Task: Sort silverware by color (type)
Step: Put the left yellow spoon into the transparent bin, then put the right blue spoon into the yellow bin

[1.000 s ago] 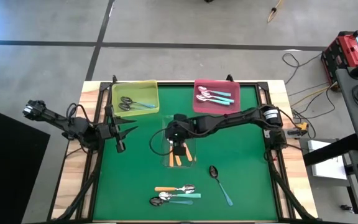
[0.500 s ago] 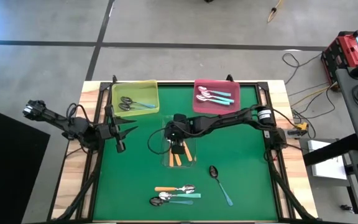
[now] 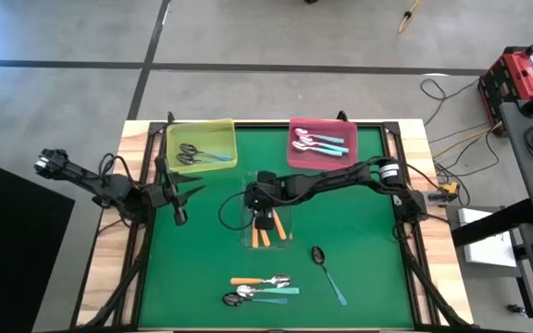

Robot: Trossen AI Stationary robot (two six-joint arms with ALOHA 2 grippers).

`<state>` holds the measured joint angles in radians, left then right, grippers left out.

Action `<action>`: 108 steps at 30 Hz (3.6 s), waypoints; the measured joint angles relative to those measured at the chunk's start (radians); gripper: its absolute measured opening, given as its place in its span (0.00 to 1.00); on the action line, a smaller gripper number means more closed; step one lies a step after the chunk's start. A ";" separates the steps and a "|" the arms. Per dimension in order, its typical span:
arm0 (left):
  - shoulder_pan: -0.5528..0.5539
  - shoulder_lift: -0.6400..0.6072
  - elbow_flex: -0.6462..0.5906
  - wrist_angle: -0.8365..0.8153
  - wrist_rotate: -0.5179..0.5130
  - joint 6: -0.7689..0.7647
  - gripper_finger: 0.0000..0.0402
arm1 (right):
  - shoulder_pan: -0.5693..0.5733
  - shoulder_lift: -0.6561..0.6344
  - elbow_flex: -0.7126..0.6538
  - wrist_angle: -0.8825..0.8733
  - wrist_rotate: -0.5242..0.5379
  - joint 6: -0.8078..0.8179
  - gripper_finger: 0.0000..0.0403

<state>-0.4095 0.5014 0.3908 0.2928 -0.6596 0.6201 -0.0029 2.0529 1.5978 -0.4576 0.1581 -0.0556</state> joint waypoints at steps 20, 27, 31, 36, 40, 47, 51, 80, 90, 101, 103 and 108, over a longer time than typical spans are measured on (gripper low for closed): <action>0.000 0.000 0.000 -0.001 -0.014 0.047 0.19 | 0.000 0.037 0.000 -0.076 0.000 0.010 0.02; 0.000 0.000 0.000 -0.001 -0.014 0.052 0.19 | 0.000 0.032 0.018 -0.082 0.001 0.022 0.02; 0.000 0.000 0.000 -0.001 -0.014 0.053 0.19 | 0.000 0.032 0.050 -0.052 0.001 0.013 0.02; 0.000 0.000 0.000 -0.001 -0.014 0.060 0.19 | -0.001 0.034 0.065 -0.001 0.001 -0.009 0.02; 0.000 0.000 0.000 -0.001 -0.014 0.064 0.19 | -0.003 0.034 0.062 0.000 0.001 -0.007 0.02; 0.000 0.000 0.000 -0.001 -0.014 0.075 0.19 | -0.003 0.036 0.025 0.000 0.001 0.011 0.02; 0.000 0.000 0.000 -0.001 -0.014 0.075 0.19 | -0.007 0.037 0.011 -0.003 0.000 0.031 0.02; 0.000 0.000 0.000 -0.001 -0.015 0.078 0.19 | -0.011 0.031 0.010 -0.135 0.000 0.057 0.02; 0.000 0.000 0.000 0.000 -0.015 0.078 0.19 | -0.011 0.031 0.143 -0.226 0.001 0.067 0.02; 0.000 0.000 0.000 0.013 -0.014 0.090 0.19 | -0.010 0.029 0.450 -0.529 -0.001 0.236 0.02; 0.000 0.000 0.000 0.014 -0.014 0.090 0.19 | -0.010 0.029 0.505 -0.590 -0.001 0.277 0.02; 0.000 0.000 0.000 0.020 -0.014 0.090 0.19 | -0.010 0.029 0.619 -0.764 -0.019 0.387 0.02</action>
<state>-0.4094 0.5014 0.3908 0.3126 -0.6739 0.7097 -0.0132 2.0815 2.2171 -1.2212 0.1395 0.3310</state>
